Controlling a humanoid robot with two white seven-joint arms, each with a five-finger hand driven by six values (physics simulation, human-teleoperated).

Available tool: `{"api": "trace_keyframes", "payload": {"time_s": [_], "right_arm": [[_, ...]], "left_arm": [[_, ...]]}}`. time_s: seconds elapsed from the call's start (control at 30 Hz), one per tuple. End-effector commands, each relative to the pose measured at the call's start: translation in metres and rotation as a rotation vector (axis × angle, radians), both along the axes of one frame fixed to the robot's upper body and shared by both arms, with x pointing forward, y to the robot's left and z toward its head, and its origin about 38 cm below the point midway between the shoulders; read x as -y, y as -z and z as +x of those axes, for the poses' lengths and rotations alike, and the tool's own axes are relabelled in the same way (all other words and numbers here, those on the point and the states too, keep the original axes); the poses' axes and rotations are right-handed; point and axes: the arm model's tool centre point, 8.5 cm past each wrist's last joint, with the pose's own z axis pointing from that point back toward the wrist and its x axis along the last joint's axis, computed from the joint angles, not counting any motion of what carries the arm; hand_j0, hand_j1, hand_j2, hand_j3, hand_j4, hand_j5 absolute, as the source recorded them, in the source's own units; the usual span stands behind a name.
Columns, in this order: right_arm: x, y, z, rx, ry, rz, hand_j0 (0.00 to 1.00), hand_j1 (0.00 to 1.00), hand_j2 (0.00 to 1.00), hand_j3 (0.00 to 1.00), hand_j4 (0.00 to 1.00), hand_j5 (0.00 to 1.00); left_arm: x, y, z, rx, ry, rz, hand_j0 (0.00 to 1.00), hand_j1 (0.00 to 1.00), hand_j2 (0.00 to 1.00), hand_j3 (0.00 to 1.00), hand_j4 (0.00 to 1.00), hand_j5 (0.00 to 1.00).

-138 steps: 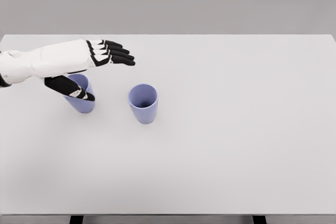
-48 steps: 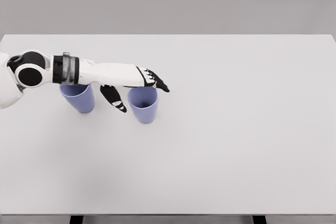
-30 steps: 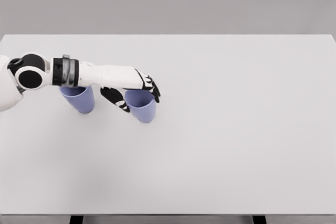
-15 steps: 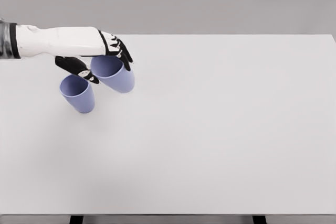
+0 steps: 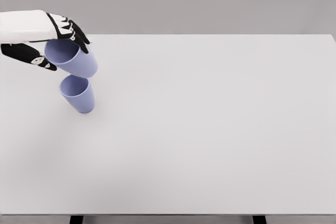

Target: Place the right cup on the left cup with left arm

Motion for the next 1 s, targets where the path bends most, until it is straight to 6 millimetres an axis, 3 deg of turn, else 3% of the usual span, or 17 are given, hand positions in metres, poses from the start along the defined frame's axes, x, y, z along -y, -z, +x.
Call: {"api": "trace_keyframes", "payload": {"time_s": [0.0,0.43,0.97], "right_arm": [[0.000,0.000,0.000,-0.002,-0.001,0.001,1.00,1.00,1.00,1.00,1.00,1.00],[0.000,0.000,0.000,0.000,0.000,0.000,1.00,1.00,1.00,1.00,1.00,1.00],[0.000,0.000,0.000,0.001,0.000,0.000,1.00,1.00,1.00,1.00,1.00,1.00]], "left_arm": [[-0.009,0.000,-0.002,-0.005,-0.023,0.005,0.61,0.61,0.61,0.61,0.61,0.61],[-0.038,0.021,-0.001,-0.059,-0.107,0.035,0.61,0.61,0.61,0.61,0.61,0.61],[-0.032,0.040,0.016,-0.096,-0.114,0.023,0.61,0.61,0.61,0.61,0.61,0.61]]}}
